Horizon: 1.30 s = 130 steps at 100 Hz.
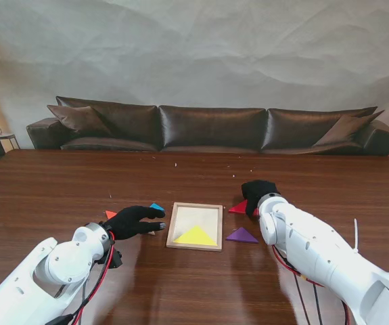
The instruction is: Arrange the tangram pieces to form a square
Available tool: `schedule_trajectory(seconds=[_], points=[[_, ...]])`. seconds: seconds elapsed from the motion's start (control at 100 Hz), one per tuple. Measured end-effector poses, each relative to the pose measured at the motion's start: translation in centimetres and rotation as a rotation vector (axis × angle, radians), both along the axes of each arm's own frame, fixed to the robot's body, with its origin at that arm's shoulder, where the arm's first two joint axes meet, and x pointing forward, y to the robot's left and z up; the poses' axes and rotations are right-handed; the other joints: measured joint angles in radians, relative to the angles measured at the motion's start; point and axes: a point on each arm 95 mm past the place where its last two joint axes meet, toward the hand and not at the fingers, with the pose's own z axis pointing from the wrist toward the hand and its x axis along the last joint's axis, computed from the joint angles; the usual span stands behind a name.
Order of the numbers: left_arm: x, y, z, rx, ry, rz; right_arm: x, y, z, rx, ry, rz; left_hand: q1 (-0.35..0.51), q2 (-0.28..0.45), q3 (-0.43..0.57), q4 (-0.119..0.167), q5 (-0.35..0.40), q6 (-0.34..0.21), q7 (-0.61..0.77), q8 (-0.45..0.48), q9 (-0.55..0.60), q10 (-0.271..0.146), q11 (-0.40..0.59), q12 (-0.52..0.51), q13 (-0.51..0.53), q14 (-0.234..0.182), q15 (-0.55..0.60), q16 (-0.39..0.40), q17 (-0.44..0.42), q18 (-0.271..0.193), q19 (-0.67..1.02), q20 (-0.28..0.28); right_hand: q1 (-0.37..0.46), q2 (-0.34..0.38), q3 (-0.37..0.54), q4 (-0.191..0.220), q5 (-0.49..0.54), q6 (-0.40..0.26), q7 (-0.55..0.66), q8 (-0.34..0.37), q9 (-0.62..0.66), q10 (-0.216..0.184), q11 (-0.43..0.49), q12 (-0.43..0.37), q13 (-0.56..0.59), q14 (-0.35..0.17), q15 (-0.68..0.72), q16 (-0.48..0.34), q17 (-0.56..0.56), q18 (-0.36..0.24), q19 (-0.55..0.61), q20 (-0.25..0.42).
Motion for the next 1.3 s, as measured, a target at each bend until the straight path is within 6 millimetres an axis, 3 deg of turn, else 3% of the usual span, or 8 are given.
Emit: schedule_trajectory(seconds=[0.1, 0.33, 0.72, 0.85, 1.14, 1.21, 1.23, 1.3], points=[[0.00, 0.00, 0.00, 0.000, 0.000, 0.000, 0.04, -0.02, -0.16, -0.004, -0.009, 0.010, 0.000, 0.000, 0.000, 0.000, 0.001, 0.000, 0.000, 0.000, 0.000, 0.000, 0.000, 0.000, 0.000, 0.000, 0.000, 0.000, 0.000, 0.000, 0.000, 0.000, 0.006, -0.001, 0.000, 0.000, 0.001, 0.000, 0.011, 0.042, 0.001, 0.001, 0.025, 0.008, -0.008, -0.002, 0.000, 0.001, 0.000, 0.000, 0.000, 0.000], [0.02, -0.07, -0.03, 0.000, 0.002, -0.001, 0.02, 0.12, -0.33, -0.039, -0.026, 0.039, 0.000, 0.000, 0.000, 0.000, 0.012, 0.000, 0.002, 0.004, 0.001, 0.000, 0.000, 0.000, 0.000, 0.000, 0.000, 0.000, 0.000, 0.000, 0.000, 0.000, -0.025, -0.045, 0.031, 0.000, 0.025, -0.024, 0.033, 0.153, -0.173, -0.002, 0.005, 0.009, -0.242, 0.072, -0.146, -0.022, -0.016, -0.008, 0.000, 0.000], [0.03, -0.06, -0.04, 0.000, 0.003, 0.000, -0.06, 0.17, -0.35, -0.044, -0.029, 0.045, 0.000, 0.000, 0.000, 0.000, 0.019, 0.001, 0.002, 0.004, 0.011, 0.000, 0.002, 0.001, 0.000, 0.000, 0.000, 0.000, 0.000, 0.000, 0.000, 0.000, -0.026, -0.063, 0.043, 0.013, 0.025, -0.045, 0.056, 0.370, -0.357, 0.062, 0.012, 0.008, -0.441, 0.129, -0.283, -0.133, -0.017, -0.013, 0.000, -0.016], [0.03, -0.06, -0.05, -0.001, 0.003, 0.001, -0.11, 0.07, -0.38, -0.044, -0.025, 0.049, 0.000, 0.000, 0.000, 0.000, 0.022, 0.001, 0.002, 0.006, 0.011, 0.000, 0.002, 0.001, 0.000, 0.000, 0.000, 0.000, 0.000, 0.000, 0.000, 0.000, -0.034, -0.065, 0.057, 0.015, 0.031, -0.046, 0.057, 0.405, -0.352, 0.062, 0.012, 0.000, -0.440, 0.151, -0.297, -0.146, -0.017, -0.013, 0.000, -0.016], [0.01, 0.04, -0.08, 0.000, 0.004, 0.004, -0.06, -0.03, -0.41, -0.030, -0.013, 0.065, 0.000, 0.000, 0.000, 0.000, 0.032, 0.002, 0.002, 0.006, 0.011, 0.000, 0.002, 0.001, 0.000, 0.000, 0.006, 0.000, 0.000, 0.000, 0.000, 0.000, -0.022, -0.131, 0.064, 0.015, 0.094, -0.047, 0.058, 0.518, -0.084, 0.068, -0.114, -0.039, -0.290, 0.154, -0.328, -0.143, -0.017, -0.013, 0.000, -0.016], [0.00, 0.05, -0.08, 0.000, 0.004, 0.004, 0.00, 0.03, -0.36, -0.027, -0.009, 0.071, 0.000, 0.000, 0.000, 0.000, 0.036, 0.003, 0.002, 0.006, 0.011, 0.000, 0.002, 0.001, 0.001, 0.000, 0.007, 0.000, 0.000, 0.000, 0.000, 0.000, -0.037, -0.169, 0.041, -0.059, 0.169, -0.081, 0.327, 0.600, -0.051, 0.099, -0.161, -0.050, -0.264, 0.152, -0.328, -0.132, -0.017, -0.013, 0.000, -0.016], [0.00, 0.05, -0.08, 0.000, 0.005, 0.004, 0.00, 0.07, -0.36, -0.027, -0.009, 0.074, 0.000, 0.000, 0.000, 0.000, 0.037, 0.003, 0.003, 0.006, 0.011, 0.000, 0.002, 0.001, 0.001, 0.000, 0.007, 0.000, 0.000, 0.000, 0.000, 0.000, -0.031, -0.145, 0.047, -0.054, 0.254, -0.133, 0.396, 0.597, -0.049, 0.110, -0.165, -0.052, -0.247, 0.147, -0.327, -0.130, -0.017, -0.013, 0.000, -0.016], [0.00, 0.06, -0.08, 0.001, 0.005, 0.004, 0.00, 0.20, -0.38, -0.021, -0.007, 0.081, 0.000, 0.000, 0.000, 0.000, 0.037, 0.003, 0.006, 0.006, 0.011, 0.000, 0.002, 0.001, 0.001, 0.001, 0.007, 0.000, 0.000, 0.000, 0.000, 0.000, -0.011, -0.147, 0.048, -0.048, 0.310, -0.169, 0.474, 0.610, -0.019, 0.140, -0.208, -0.065, -0.203, 0.132, -0.314, -0.113, -0.016, -0.021, 0.009, -0.016]])
